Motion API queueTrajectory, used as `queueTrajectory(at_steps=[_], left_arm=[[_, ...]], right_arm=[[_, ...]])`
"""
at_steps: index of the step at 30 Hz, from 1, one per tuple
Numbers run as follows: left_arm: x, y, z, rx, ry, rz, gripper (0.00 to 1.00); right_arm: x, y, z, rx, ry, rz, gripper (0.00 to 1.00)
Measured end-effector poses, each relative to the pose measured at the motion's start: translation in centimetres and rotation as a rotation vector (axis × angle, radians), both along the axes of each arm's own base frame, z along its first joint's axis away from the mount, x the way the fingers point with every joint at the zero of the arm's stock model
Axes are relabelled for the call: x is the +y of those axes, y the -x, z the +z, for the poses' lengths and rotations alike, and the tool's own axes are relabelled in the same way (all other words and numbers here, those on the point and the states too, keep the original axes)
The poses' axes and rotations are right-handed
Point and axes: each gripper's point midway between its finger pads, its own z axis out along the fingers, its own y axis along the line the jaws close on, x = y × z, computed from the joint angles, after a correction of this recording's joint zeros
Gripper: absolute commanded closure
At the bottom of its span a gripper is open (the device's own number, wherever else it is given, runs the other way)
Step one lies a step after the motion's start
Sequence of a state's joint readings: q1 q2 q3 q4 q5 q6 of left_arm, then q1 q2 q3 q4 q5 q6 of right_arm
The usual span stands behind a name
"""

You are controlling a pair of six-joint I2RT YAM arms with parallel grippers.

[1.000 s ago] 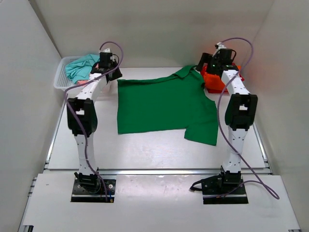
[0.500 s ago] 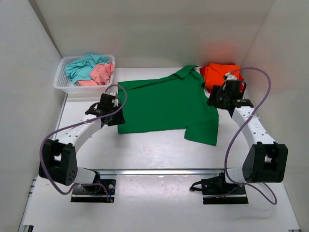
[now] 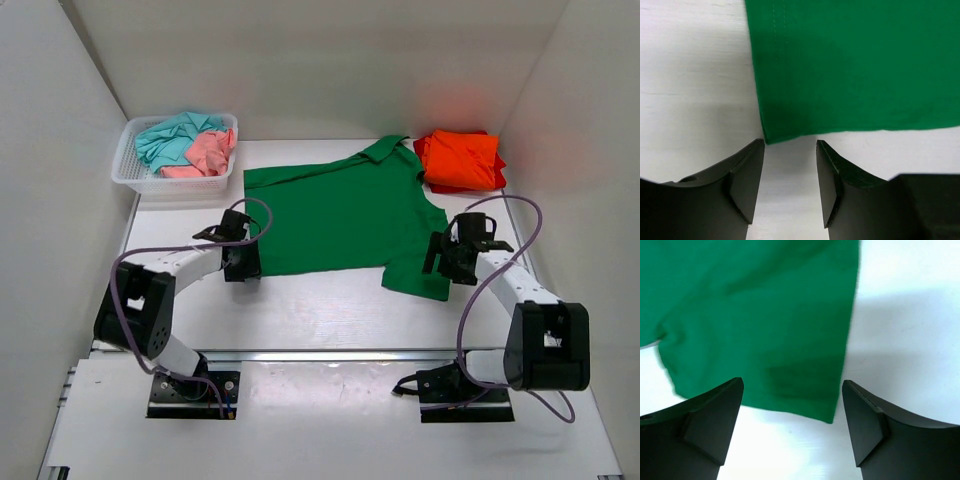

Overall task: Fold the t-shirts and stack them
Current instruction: Flatten out the tshirt

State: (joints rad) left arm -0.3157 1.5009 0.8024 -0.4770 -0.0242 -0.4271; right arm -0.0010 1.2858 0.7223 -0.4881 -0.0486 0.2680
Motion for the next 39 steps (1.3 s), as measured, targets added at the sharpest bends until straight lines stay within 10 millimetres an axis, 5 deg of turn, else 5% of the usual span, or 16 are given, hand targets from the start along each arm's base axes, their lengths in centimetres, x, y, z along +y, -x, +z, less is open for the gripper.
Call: queueTrajectory(at_steps=[2, 4, 5, 6, 7, 8, 13, 16, 18, 23, 25, 34, 39], left_arm=[[-0.1, 0.0, -1.0, 0.023, -0.012, -0.003, 0.43], [-0.6, -0.8, -0.9, 0.011, -0.015, -0.008, 0.54], [-0.8, -1.2, -1.0, 0.007, -0.020, -0.013, 0.72], [-1.0, -1.6, -1.0, 0.001, -0.021, -0.016, 0.89], [-1.1, -1.9, -1.0, 0.002, -0.024, -0.016, 0.95], [-1.3, -2.1, -1.1, 0.000, -0.024, -0.026, 1.00], [-1.4, -2.3, -1.0, 0.004, -0.030, -0.059, 1.00], [-0.8, -1.6, -0.8, 0.023, -0.050, -0.073, 1.00], [-0.1, -1.0, 0.1, 0.027, -0.056, -0.071, 1.00], [1.6, -1.3, 4.9, -0.080, -0.040, -0.040, 1.00], [1.9, -1.5, 6.4, -0.117, -0.040, -0.041, 1.00], [2.6, 0.1, 7.6, -0.107, -0.054, -0.065, 1.00], [2.6, -3.0, 8.2, -0.090, -0.045, -0.048, 1.00]], right_arm=[[-0.4, 0.3, -0.9, 0.034, 0.006, -0.012, 0.20], [-0.6, 0.4, -1.9, 0.069, 0.015, -0.016, 0.25], [-0.6, 0.7, -2.5, 0.092, 0.017, -0.016, 0.32], [-0.6, 0.8, -3.0, 0.113, 0.020, -0.012, 0.51], [-0.8, 0.8, -3.2, 0.118, 0.031, -0.010, 0.68], [-0.7, 0.5, -3.1, 0.109, 0.024, -0.008, 1.00], [0.0, 0.8, -3.1, 0.115, -0.001, 0.001, 1.00], [0.5, 1.4, -1.3, 0.096, 0.003, 0.021, 1.00], [0.6, 0.9, 1.6, 0.024, -0.003, 0.026, 1.00], [0.5, -2.0, 12.7, -0.275, -0.006, 0.026, 1.00], [0.8, -2.1, 15.2, -0.340, -0.008, 0.036, 1.00], [3.4, 1.6, 16.0, -0.304, -0.058, 0.125, 0.99], [4.0, -1.4, 15.2, -0.297, -0.077, 0.167, 1.00]])
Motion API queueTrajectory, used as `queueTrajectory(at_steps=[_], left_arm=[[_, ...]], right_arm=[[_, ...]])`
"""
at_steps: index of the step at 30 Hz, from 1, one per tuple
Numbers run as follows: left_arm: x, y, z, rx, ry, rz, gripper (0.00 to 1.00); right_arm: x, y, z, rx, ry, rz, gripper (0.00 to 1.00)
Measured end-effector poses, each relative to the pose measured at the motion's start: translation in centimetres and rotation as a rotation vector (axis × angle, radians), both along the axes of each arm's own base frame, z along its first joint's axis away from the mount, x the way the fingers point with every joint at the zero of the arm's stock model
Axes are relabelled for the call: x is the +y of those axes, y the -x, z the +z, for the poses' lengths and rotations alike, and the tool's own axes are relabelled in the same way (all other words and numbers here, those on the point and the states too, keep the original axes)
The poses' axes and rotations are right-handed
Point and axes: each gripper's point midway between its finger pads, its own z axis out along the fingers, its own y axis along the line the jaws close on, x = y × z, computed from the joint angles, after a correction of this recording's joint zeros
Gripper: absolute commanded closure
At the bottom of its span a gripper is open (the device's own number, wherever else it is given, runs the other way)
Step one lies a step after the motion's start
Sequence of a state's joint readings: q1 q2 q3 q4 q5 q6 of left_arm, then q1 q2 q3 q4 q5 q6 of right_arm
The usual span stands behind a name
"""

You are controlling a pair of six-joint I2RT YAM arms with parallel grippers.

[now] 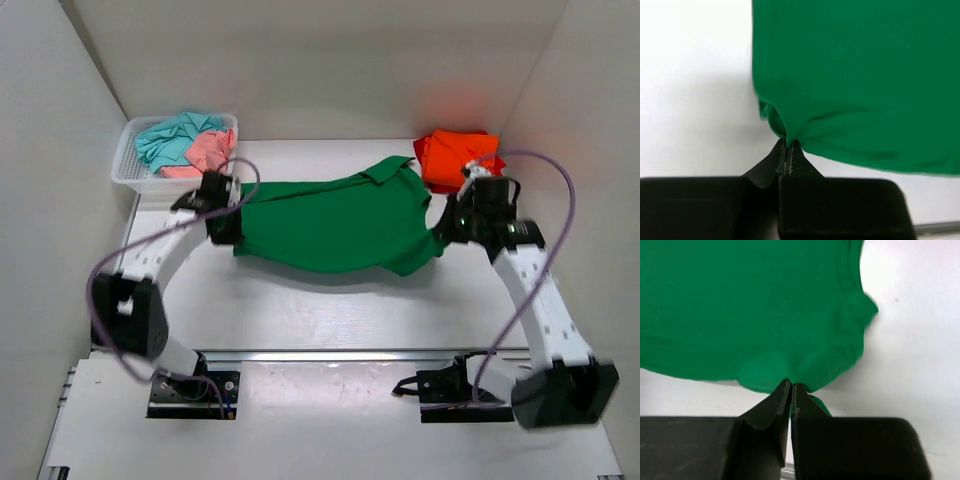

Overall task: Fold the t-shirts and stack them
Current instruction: Flatten out the tshirt

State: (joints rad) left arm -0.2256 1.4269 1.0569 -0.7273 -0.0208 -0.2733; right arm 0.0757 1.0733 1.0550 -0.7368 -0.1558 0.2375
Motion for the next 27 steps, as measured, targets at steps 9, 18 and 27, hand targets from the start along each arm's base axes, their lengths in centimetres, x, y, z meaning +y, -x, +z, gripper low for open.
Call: queueTrajectory(at_steps=[9, 18, 27], left_arm=[[-1.8, -25.4, 14.1, -0.375, 0.229, 0.058, 1.00], [-0.2, -9.3, 19.1, -0.543, 0.275, 0.053, 1.00], [-0.9, -0.4, 0.2, -0.096, 0.198, 0.046, 1.00]], right_arm=[[-0.2, -21.0, 17.5, -0.409, 0.035, 0.033, 1.00], [-1.4, -8.8, 15.8, -0.472, 0.038, 0.035, 1.00], [-0.3, -1.2, 0.4, -0.126, 0.033, 0.069, 1.00]])
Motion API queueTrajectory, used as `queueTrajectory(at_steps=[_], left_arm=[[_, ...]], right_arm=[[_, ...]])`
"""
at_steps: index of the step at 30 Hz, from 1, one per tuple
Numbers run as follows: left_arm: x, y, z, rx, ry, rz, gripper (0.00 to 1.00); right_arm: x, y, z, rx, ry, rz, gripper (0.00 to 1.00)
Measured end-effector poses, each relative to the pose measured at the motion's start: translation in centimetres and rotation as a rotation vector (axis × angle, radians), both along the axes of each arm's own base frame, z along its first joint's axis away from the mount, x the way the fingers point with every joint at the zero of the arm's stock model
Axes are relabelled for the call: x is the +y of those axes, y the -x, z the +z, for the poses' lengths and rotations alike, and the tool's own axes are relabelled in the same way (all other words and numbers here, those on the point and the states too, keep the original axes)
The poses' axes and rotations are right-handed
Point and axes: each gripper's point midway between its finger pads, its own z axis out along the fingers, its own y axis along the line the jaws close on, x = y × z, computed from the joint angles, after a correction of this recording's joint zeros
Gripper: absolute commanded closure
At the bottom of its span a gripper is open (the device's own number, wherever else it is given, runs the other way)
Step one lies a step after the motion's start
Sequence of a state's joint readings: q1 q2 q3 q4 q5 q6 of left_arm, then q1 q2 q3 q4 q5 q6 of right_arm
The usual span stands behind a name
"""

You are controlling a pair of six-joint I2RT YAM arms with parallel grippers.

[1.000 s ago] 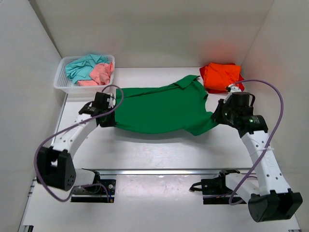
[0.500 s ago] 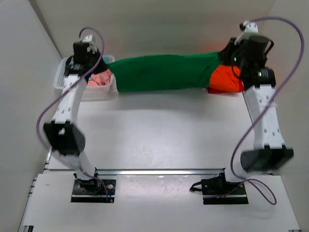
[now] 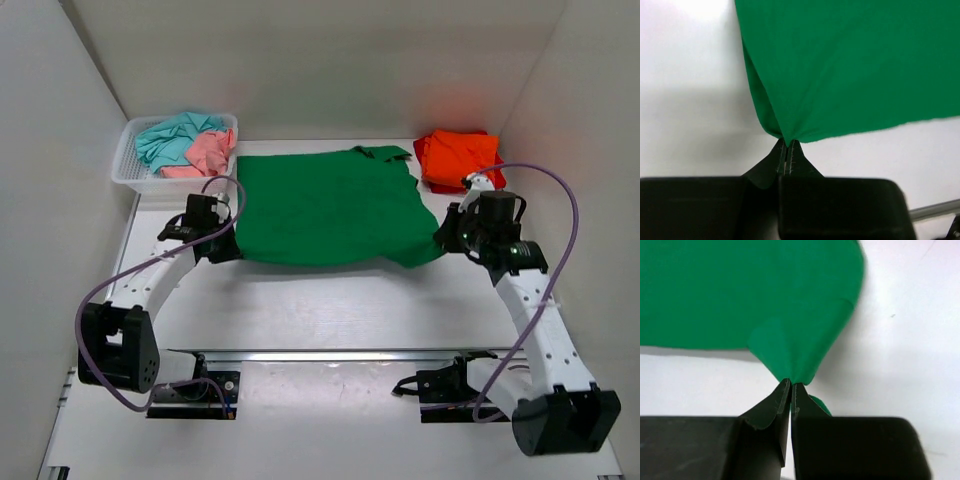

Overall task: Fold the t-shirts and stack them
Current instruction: Flatten out the tshirt

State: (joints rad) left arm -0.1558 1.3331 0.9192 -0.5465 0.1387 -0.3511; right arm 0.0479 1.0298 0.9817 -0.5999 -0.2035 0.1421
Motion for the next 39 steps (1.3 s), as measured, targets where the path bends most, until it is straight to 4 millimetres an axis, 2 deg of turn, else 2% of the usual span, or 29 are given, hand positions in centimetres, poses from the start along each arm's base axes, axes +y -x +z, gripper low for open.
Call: queueTrajectory(at_steps=[1, 3, 6, 8, 17, 23, 27, 30, 36, 39], left_arm=[[0.2, 1.1, -0.9, 0.037, -0.008, -0.002, 1.00], [0.7, 2.1, -1.4, 0.061, -0.021, 0.003, 1.00], [1.2, 2.4, -1.0, 0.041, -0.039, 0.010, 1.00], [1.5, 2.6, -0.8, 0.027, -0.049, 0.014, 1.00], [2.3, 4.2, -2.5, 0.068, -0.078, 0.017, 1.00], [2.7, 5.2, -3.7, 0.099, -0.100, 0.016, 1.00], [3.0, 5.3, -4.0, 0.105, -0.106, 0.025, 1.00], [3.1, 5.1, -3.8, 0.094, -0.103, 0.034, 1.00], [3.1, 4.6, -3.8, 0.091, -0.100, 0.042, 1.00], [2.9, 2.5, -3.3, 0.095, -0.086, 0.060, 1.00]], right_arm=[[0.3, 1.0, -0.2, 0.005, -0.004, 0.008, 1.00], [0.8, 2.4, 0.4, -0.021, -0.020, 0.029, 1.00], [1.2, 3.7, 1.1, -0.058, -0.039, 0.046, 1.00], [1.5, 4.4, 0.8, -0.053, -0.048, 0.058, 1.00], [2.1, 7.5, -4.6, 0.109, -0.059, 0.093, 1.00], [2.3, 8.4, -7.1, 0.177, -0.058, 0.102, 1.00], [2.4, 7.9, -8.0, 0.203, -0.053, 0.106, 1.00], [2.0, 6.8, -8.4, 0.223, -0.041, 0.099, 1.00], [1.2, 3.4, -7.8, 0.187, -0.017, 0.090, 1.00], [0.1, 0.7, -7.3, 0.176, -0.012, 0.064, 1.00]])
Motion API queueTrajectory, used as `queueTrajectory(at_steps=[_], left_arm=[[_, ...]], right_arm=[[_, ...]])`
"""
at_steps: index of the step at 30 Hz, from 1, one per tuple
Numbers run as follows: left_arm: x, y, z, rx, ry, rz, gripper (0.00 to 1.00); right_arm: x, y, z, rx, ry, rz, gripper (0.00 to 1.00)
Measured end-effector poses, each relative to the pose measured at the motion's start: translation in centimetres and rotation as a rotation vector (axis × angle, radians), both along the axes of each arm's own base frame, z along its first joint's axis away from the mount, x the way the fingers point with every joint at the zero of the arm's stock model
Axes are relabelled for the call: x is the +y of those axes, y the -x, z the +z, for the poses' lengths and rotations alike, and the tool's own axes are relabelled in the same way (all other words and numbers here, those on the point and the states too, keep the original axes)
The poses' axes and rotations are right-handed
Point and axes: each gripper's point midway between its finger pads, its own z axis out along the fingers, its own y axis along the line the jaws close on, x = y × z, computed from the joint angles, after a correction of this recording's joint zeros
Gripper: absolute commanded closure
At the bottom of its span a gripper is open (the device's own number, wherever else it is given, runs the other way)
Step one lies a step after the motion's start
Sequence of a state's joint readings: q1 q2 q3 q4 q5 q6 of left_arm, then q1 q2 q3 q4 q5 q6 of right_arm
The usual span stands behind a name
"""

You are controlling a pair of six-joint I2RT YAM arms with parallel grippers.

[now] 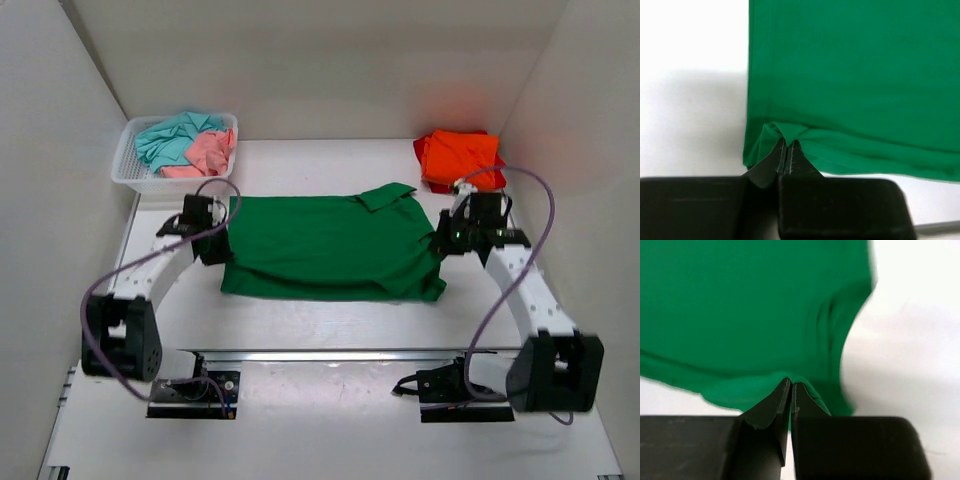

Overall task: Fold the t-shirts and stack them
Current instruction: Flatten out the tshirt

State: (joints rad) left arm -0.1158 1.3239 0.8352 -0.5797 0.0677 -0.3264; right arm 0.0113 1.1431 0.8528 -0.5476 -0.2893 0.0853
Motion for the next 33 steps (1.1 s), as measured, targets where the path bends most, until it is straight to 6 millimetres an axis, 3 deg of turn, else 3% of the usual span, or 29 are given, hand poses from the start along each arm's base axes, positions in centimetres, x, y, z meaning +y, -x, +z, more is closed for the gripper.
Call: queueTrajectory(at_steps=[2, 4, 6, 8, 10, 11, 13, 16, 18, 20, 24, 25, 27, 28, 30, 32, 33], left_arm=[[-0.5, -4.2, 1.8, 0.002, 0.026, 0.004, 1.00], [-1.5, -11.5, 4.9, -0.058, 0.070, -0.001, 1.00], [-2.3, -20.1, 9.7, -0.204, 0.114, -0.001, 1.00], [-2.5, -25.7, 15.8, -0.368, 0.143, 0.004, 1.00], [-2.5, -27.2, 21.5, -0.500, 0.175, -0.001, 1.00], [-2.6, -26.8, 23.8, -0.549, 0.190, -0.008, 1.00], [-2.6, -24.4, 27.5, -0.629, 0.211, -0.023, 1.00], [-2.4, -19.6, 28.3, -0.653, 0.218, -0.033, 1.00], [-2.3, -16.3, 26.1, -0.615, 0.216, -0.031, 1.00], [-2.4, -13.4, 22.5, -0.554, 0.209, -0.035, 1.00], [-2.3, -8.7, 13.1, -0.345, 0.171, -0.040, 1.00], [-2.0, -7.4, 10.9, -0.287, 0.164, -0.034, 1.00], [-1.4, -5.9, 9.5, -0.239, 0.155, -0.015, 1.00], [-1.0, -5.5, 9.8, -0.240, 0.149, -0.005, 1.00], [-0.6, -5.5, 12.2, -0.305, 0.134, 0.007, 1.00], [-0.5, -6.2, 16.6, -0.404, 0.132, 0.007, 1.00], [-0.6, -6.9, 19.8, -0.480, 0.136, 0.003, 1.00]], right_arm=[[-0.9, -4.3, 2.2, -0.016, 0.007, -0.017, 1.00], [-1.7, -10.5, 6.5, -0.113, 0.037, -0.031, 1.00], [-2.1, -16.0, 12.7, -0.271, 0.069, -0.045, 1.00], [-1.9, -18.8, 20.6, -0.472, 0.073, -0.048, 1.00], [-1.5, -18.8, 26.8, -0.623, 0.066, -0.041, 0.99], [-1.3, -18.3, 29.5, -0.692, 0.063, -0.039, 0.99], [-1.2, -17.0, 32.3, -0.774, 0.067, -0.033, 1.00], [-1.3, -15.0, 32.0, -0.783, 0.079, -0.025, 1.00], [-1.4, -14.2, 29.4, -0.734, 0.100, -0.016, 1.00], [-1.5, -13.2, 25.2, -0.649, 0.117, -0.002, 1.00], [-1.6, -9.4, 16.2, -0.430, 0.135, 0.029, 1.00], [-1.6, -8.4, 14.9, -0.391, 0.136, 0.034, 1.00], [-1.5, -6.3, 14.0, -0.344, 0.136, 0.041, 1.00], [-1.5, -5.6, 14.9, -0.363, 0.133, 0.042, 1.00], [-1.8, -4.5, 17.4, -0.425, 0.128, 0.036, 1.00], [-2.2, -3.9, 21.4, -0.518, 0.130, 0.020, 1.00], [-2.3, -3.7, 23.5, -0.574, 0.131, 0.015, 1.00]])
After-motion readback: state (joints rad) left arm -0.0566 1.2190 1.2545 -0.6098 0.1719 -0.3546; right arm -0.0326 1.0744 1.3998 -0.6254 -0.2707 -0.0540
